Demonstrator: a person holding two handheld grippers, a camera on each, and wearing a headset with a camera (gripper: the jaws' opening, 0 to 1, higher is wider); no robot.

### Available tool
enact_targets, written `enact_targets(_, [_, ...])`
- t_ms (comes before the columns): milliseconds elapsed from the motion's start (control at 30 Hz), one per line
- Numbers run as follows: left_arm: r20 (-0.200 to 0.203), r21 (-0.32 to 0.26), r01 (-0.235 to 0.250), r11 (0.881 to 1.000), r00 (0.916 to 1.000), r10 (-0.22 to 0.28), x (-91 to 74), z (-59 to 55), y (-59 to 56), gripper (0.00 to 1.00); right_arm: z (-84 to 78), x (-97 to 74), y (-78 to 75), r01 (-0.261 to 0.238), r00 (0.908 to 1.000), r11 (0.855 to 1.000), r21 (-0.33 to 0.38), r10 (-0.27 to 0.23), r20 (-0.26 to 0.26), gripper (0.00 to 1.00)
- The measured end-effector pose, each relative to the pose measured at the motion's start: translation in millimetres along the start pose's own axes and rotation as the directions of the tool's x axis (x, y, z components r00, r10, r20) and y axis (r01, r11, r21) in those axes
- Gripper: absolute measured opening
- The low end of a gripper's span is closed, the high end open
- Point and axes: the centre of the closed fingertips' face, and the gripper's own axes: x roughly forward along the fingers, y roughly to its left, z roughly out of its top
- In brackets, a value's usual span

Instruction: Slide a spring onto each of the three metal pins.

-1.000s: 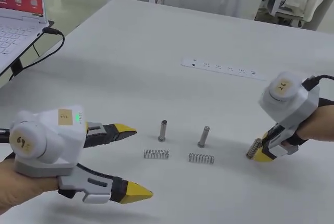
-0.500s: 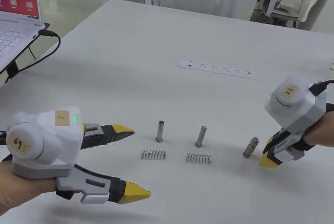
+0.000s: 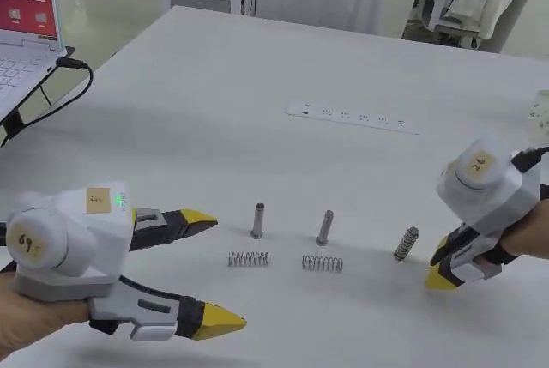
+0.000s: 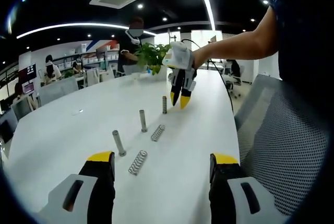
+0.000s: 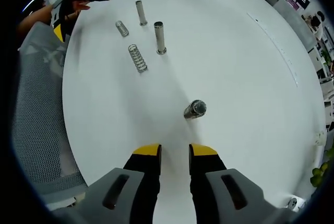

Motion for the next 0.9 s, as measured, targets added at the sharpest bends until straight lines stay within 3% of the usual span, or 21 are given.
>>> enact_targets(333, [0.001, 0.005, -0.004, 1.0, 1.0, 0.004, -0.5, 1.0, 1.5, 0.7, -1.5, 2.1, 15.9, -0.015, 0.9997, 1.0, -0.007, 0.015, 0.017, 0.19])
enact_targets(900, [-0.002, 0.018, -0.007, 1.0, 1.0, 0.007, -3.8, 5.2, -3.1, 0.69, 15.6, 1.8, 45.7, -0.042, 0.9982, 0.997, -0.071, 0.045, 0.039, 0.19])
